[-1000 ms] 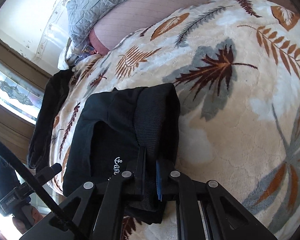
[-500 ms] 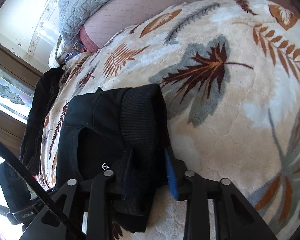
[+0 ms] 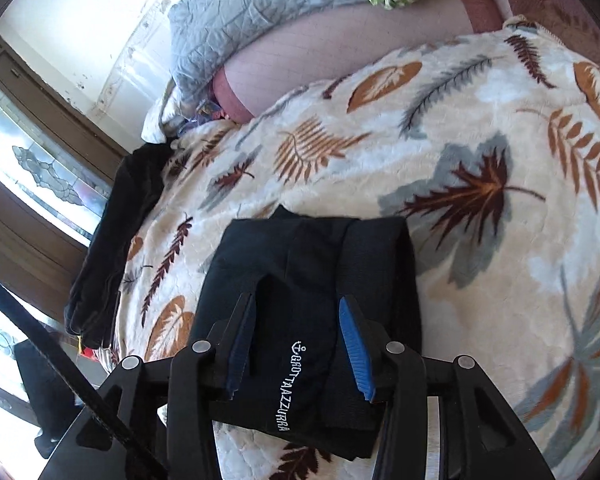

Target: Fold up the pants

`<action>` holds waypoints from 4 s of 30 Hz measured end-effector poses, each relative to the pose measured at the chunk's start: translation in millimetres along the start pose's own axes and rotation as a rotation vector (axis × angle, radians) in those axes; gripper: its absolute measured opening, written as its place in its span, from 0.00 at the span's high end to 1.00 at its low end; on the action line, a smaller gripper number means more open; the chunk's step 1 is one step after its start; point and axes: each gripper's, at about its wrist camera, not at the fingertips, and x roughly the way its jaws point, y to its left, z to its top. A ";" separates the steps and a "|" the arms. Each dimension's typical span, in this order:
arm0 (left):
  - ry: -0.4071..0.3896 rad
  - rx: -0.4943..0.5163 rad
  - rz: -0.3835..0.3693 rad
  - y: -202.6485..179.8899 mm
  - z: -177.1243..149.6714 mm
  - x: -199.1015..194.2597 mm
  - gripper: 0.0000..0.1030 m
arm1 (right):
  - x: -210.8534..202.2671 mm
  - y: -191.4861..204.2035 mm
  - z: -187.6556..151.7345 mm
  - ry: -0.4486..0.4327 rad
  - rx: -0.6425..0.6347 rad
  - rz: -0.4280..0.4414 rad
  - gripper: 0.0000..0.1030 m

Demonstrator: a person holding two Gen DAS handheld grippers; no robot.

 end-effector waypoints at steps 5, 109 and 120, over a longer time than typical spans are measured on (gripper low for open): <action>-0.039 0.065 0.136 -3.8 -0.4 -5.0 0.30 | 1.2 -10.0 -17.3 0.008 0.015 -0.045 0.51; 0.028 0.004 -0.315 -17.2 175.0 108.6 0.66 | 62.6 5.6 91.9 0.027 0.007 0.104 0.64; 0.101 -0.046 -0.277 -13.6 226.6 181.7 0.66 | 119.0 -19.9 151.3 0.040 0.069 0.042 0.64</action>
